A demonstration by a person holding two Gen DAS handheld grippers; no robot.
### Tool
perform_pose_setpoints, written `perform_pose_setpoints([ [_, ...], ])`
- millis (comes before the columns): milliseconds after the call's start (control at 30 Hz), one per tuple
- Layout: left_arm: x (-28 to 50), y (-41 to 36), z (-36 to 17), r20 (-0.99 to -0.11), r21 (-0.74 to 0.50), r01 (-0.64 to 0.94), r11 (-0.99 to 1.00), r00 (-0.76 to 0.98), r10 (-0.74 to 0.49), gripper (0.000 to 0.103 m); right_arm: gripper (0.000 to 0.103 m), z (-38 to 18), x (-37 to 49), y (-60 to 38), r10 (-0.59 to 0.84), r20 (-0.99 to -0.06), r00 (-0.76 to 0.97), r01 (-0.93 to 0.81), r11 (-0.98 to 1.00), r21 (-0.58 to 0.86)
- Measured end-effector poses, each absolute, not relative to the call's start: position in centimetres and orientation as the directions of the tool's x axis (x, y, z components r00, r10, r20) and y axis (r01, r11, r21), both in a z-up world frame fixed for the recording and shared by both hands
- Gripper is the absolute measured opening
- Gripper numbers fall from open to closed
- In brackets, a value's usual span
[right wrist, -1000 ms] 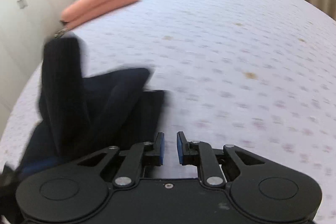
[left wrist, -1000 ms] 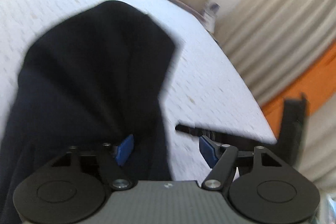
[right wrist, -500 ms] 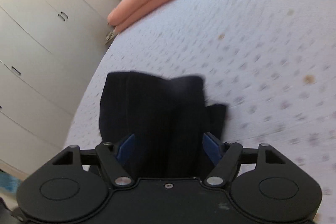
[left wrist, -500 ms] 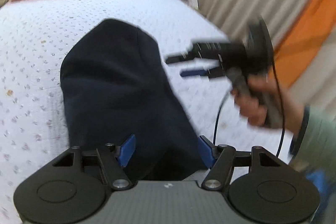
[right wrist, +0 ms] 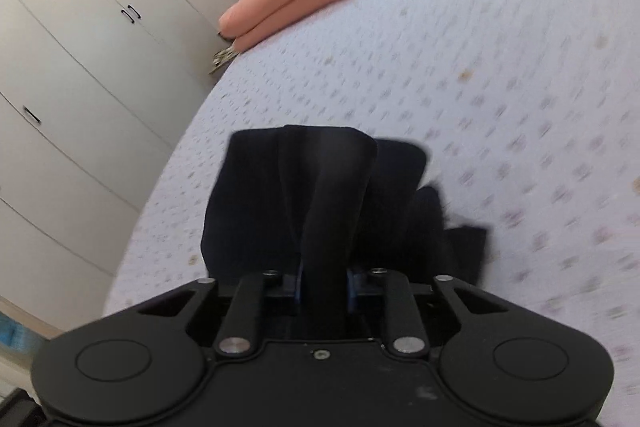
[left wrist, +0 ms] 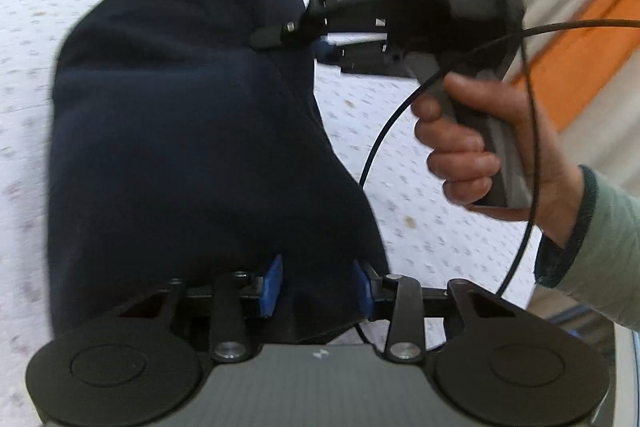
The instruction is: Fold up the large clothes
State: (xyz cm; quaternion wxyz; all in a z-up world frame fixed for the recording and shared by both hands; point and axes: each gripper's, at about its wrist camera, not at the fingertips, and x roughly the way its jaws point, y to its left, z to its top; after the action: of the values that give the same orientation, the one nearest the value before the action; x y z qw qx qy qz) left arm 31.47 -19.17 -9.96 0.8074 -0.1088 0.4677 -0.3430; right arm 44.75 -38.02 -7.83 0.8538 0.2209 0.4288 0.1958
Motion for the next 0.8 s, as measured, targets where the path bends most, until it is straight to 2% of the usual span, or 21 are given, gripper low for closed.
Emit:
perform_pose_setpoints([
  [100,31.8,-21.6,-9.7,-0.637,-0.552,0.490,0.674,0.274,-0.720,0.040,0.023,-6.0,43.6,-39.5,0.458,-0.661,0.594,-0.131,0.866,0.482],
  [167,31.6,-23.1,-9.7,-0.636,-0.543,0.510,0.667,0.269,-0.723,0.043,0.023,-6.3,43.9,-40.0,0.421,-0.675,0.605,-0.106,0.884,0.456],
  [200,31.5,-23.7,-10.1,-0.655,-0.523,0.509,0.683,0.274,-0.705,0.043,0.031,-7.1,44.5,-40.2,0.411,-0.690,0.596,-0.086,0.887,0.455],
  [233,31.6,-23.9,-10.8,-0.676,-0.512,0.494,0.703,0.273,-0.684,0.043,0.052,-8.8,45.1,-40.3,0.392,-0.710,0.585,-0.062,0.894,0.443],
  [300,31.8,-23.5,-13.0,-0.705,-0.515,0.454,0.727,0.259,-0.661,0.035,0.081,-11.9,46.3,-40.1,0.359,-0.751,0.554,-0.033,0.911,0.411],
  [333,31.8,-23.2,-13.6,-0.717,-0.513,0.451,0.730,0.242,-0.654,0.019,0.080,-13.1,46.5,-40.6,0.379,-0.748,0.545,-0.023,0.898,0.439],
  [367,31.7,-23.0,-13.6,-0.720,-0.515,0.459,0.724,0.227,-0.655,0.018,0.080,-13.4,46.3,-41.4,0.408,-0.731,0.547,0.004,0.872,0.490],
  [433,31.2,-22.2,-12.3,-0.665,-0.579,0.483,0.657,0.187,-0.723,0.020,0.080,-12.3,44.9,-43.0,0.438,-0.687,0.580,0.035,0.829,0.558],
  [533,30.6,-20.1,-9.0,-0.562,-0.657,0.493,0.570,0.183,-0.806,0.021,0.081,-9.0,41.6,-43.2,0.337,-0.698,0.632,-0.011,0.905,0.426],
  [600,30.4,-18.3,-6.3,-0.529,-0.636,0.494,0.593,0.280,-0.801,0.021,0.078,-7.0,39.7,-42.3,0.305,-0.700,0.646,-0.078,0.938,0.338],
  [667,31.0,-16.5,-4.9,-0.511,-0.624,0.452,0.638,0.381,-0.770,0.021,0.058,-5.3,37.5,-40.6,0.332,-0.687,0.647,-0.169,0.940,0.296],
  [700,31.5,-15.7,-4.8,-0.510,-0.613,0.426,0.665,0.429,-0.745,0.021,0.039,-4.9,36.6,-39.5,0.363,-0.678,0.639,-0.207,0.930,0.303],
  [733,31.9,-15.3,-5.0,-0.524,-0.597,0.404,0.693,0.458,-0.718,0.020,0.026,-4.9,36.1,-38.4,0.382,-0.679,0.627,-0.227,0.923,0.310],
  [800,32.6,-15.4,-6.4,-0.588,-0.555,0.383,0.739,0.448,-0.674,0.018,0.018,-5.9,35.4,-36.1,0.392,-0.704,0.592,-0.274,0.919,0.282],
])
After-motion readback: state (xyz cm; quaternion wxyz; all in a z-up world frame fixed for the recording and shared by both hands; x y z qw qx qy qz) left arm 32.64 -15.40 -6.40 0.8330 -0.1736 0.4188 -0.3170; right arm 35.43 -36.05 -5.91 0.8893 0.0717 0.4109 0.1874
